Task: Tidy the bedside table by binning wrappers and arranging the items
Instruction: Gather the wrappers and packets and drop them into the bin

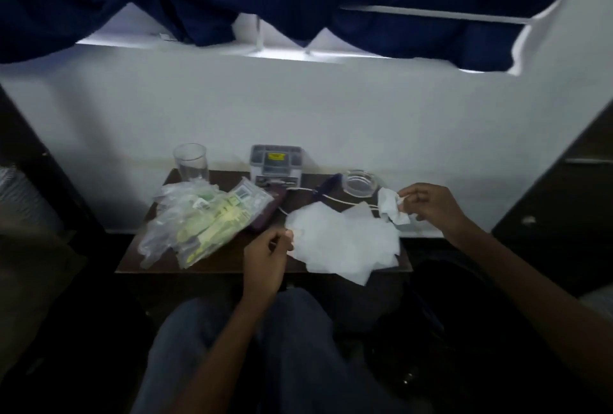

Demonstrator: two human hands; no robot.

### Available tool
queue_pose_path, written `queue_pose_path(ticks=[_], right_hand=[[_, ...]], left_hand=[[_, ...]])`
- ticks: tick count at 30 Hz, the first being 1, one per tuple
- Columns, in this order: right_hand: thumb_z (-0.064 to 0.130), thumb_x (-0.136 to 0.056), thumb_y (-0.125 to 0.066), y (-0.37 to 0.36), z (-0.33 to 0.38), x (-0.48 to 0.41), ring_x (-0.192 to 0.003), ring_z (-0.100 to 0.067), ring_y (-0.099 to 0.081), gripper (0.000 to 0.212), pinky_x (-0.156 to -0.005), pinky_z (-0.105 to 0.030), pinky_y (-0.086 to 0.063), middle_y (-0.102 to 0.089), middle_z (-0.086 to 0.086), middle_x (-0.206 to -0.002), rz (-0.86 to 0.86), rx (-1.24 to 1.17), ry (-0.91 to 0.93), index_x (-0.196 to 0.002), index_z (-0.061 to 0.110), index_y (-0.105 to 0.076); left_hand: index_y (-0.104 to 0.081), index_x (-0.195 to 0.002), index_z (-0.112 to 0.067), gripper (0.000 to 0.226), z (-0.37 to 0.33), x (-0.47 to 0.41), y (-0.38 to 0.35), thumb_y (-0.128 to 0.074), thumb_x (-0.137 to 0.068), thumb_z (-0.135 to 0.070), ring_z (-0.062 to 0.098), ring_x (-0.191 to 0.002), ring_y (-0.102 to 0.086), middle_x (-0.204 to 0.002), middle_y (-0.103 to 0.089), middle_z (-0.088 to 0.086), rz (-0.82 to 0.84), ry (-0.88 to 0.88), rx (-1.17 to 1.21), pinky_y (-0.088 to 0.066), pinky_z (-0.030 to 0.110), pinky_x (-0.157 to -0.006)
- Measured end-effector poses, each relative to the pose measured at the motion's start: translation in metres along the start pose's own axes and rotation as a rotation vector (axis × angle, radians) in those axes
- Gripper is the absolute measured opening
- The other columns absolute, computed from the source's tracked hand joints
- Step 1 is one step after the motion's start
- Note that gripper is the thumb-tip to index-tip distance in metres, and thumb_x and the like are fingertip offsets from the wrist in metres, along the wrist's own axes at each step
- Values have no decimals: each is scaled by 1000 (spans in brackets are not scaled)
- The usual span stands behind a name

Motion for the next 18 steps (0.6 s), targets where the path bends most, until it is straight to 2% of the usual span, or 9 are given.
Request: queue_pose_path(ticks=[1,3,6,9,12,14,15,17,18], right_hand=[[-8,-74,-69,19,-16,3,-44,6,-53,18,-46,-10,-43,-62,9,-48,-63,39,-18,-84,6,-65],[-8,-71,-69,52,-47,8,-48,5,-54,18,-60,-21,-46,-62,-8,-59,-199,114,-50,-84,4,-67],[-5,-71,-66,84,-96,22,-79,-20,-64,19,-80,-36,-47,-65,-17,-77,-351,266,-119,-88,2,-68],[-2,-77,-64,97,-147,38,-102,-35,-62,25,-91,-39,-43,-67,-26,-103,-308,385,-238,-102,-5,-64],[6,-81,-67,86,-168,50,-113,-38,-55,40,-95,-36,-40,-59,-27,-120,-192,343,-346,-119,-6,-58],[6,-82,-66,83,-179,55,-106,-36,-58,35,-89,-36,-43,-60,-27,-117,-219,285,-366,-115,-6,-60],[5,-83,-65,77,-181,58,-96,-33,-60,29,-82,-35,-45,-62,-26,-113,-210,229,-378,-110,-5,-62],[4,-85,-61,60,-168,65,-72,-22,-59,18,-66,-29,-43,-65,-22,-100,-106,59,-400,-103,0,-64],[4,-86,-60,50,-157,68,-68,-17,-57,15,-62,-26,-41,-65,-18,-93,-20,-21,-400,-100,4,-64]], left_hand=[[-66,-75,-14,16,-5,5,-13,-60,-88,-9,-2,-52,-54,-63,-63,-8,41,0,12,-45,18,-58],[-68,-76,-12,13,-13,17,-41,-62,-87,-10,-1,-50,-54,-66,-66,-6,114,26,48,-47,17,-54],[-70,-87,-6,10,-17,38,-78,-63,-87,-13,-1,-41,-50,-71,-69,-1,197,111,82,-41,11,-46],[-68,-96,-9,11,-9,59,-111,-62,-88,-11,-1,-42,-52,-74,-69,0,247,209,94,-43,12,-43],[-63,-94,-7,7,0,66,-116,-62,-87,-8,2,-48,-57,-75,-69,4,280,312,120,-45,14,-46],[-62,-88,-5,5,3,66,-120,-62,-87,-10,6,-54,-58,-74,-70,5,298,345,101,-47,15,-50],[-62,-86,-6,5,5,66,-120,-63,-87,-11,6,-55,-59,-74,-70,4,305,360,100,-48,16,-52],[-63,-82,-8,5,6,66,-119,-63,-86,-11,4,-55,-59,-73,-72,2,320,402,119,-49,17,-53],[-63,-81,-9,5,6,66,-119,-63,-86,-10,4,-55,-59,-71,-72,0,328,423,133,-49,17,-53]])
Point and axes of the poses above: each hand's wrist, its own x-axis away from the middle knuckle, its own y-axis out of the back of the hand, z = x × y, the point moved 2 cm from there along -x, towards the middle knuckle
